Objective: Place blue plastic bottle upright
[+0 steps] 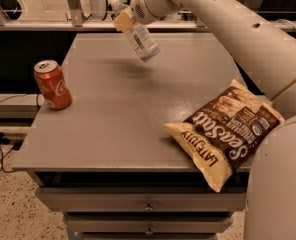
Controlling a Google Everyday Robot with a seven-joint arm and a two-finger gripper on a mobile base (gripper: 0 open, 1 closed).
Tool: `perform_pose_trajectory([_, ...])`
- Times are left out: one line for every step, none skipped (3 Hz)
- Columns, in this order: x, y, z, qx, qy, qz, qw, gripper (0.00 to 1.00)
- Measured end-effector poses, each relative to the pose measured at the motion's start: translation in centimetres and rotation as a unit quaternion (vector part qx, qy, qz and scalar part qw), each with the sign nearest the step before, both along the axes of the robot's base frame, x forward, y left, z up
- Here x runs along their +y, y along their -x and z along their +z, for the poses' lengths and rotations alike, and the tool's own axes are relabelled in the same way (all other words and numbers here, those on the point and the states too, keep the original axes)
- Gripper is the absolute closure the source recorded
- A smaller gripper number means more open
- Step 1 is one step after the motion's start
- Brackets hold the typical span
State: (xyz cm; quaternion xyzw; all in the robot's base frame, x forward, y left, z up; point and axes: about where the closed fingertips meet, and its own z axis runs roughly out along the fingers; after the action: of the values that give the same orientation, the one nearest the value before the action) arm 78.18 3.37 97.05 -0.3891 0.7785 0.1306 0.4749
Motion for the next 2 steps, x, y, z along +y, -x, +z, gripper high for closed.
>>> perform_pose_trajectory([2.7, -2.5, 1.5, -0.065, -0.049, 0.049, 0.9955, 1.00])
perform_pose_trajectory([5.4, -4.3, 2.5, -0.104, -0.119, 0.102, 0.9822, 1.00])
